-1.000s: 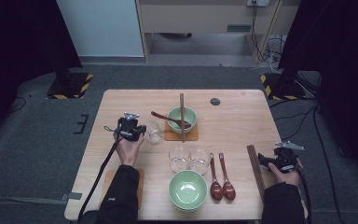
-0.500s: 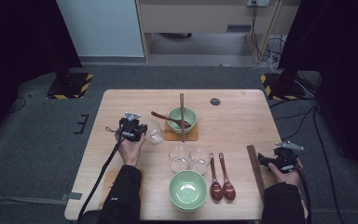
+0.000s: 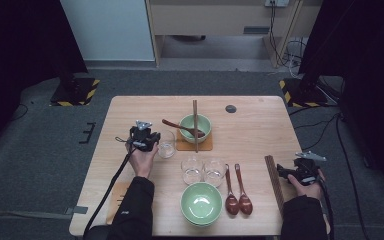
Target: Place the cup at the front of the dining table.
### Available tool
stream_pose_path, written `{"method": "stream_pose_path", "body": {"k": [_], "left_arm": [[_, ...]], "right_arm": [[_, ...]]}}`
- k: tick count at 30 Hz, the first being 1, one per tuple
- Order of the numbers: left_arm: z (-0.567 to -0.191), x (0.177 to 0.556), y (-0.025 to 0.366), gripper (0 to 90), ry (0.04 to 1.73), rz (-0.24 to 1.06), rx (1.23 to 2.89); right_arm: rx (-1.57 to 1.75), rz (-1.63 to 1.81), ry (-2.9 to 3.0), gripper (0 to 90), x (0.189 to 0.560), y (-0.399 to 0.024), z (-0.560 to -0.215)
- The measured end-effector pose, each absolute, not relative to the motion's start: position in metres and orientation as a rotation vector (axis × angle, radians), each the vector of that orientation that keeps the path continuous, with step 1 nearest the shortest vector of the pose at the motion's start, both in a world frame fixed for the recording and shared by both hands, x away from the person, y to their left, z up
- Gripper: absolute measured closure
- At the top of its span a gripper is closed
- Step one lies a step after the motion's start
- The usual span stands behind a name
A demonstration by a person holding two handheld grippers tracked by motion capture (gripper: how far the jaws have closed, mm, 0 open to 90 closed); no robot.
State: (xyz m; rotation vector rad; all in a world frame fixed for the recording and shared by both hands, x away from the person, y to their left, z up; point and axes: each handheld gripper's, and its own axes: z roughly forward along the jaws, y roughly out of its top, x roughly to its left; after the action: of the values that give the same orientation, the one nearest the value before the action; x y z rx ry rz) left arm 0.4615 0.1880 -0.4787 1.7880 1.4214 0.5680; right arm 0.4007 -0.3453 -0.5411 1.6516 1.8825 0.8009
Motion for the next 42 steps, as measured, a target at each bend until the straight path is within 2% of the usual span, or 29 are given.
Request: {"method": "stream_pose_path", "body": {"k": [20, 22, 23, 24, 26, 28, 42], "left_arm": [[-0.483, 0.467, 0.189, 79.2, 1.428, 0.562, 1.726], [-0.484, 0.467, 0.189, 73.7, 1.423, 0.549, 1.726], [-0.484, 0.467, 0.190, 73.7, 1.407, 0.529, 1.715], [-0.485, 0.467, 0.190, 66.6, 1.391, 0.520, 1.714], [-0.484, 0.466, 0.191, 64.4, 1.375, 0.511, 1.706], [-0.481, 0.462, 0.192, 55.9, 1.340, 0.498, 1.681], [-0.465, 0.417, 0.212, 40.0, 1.171, 0.499, 1.711]], "right_arm": [[1.652, 0.801, 1.882, 4.3, 0.401, -0.345, -0.541], [1.652, 0.801, 1.883, 4.3, 0.401, -0.345, -0.541], [1.651, 0.801, 1.883, 4.3, 0.401, -0.345, -0.541], [1.652, 0.801, 1.882, 4.3, 0.401, -0.345, -0.541], [1.651, 0.801, 1.883, 4.3, 0.401, -0.345, -0.541], [1.651, 0.801, 1.883, 4.3, 0.401, -0.345, -0.541], [1.652, 0.801, 1.882, 4.3, 0.401, -0.345, -0.541]]}}
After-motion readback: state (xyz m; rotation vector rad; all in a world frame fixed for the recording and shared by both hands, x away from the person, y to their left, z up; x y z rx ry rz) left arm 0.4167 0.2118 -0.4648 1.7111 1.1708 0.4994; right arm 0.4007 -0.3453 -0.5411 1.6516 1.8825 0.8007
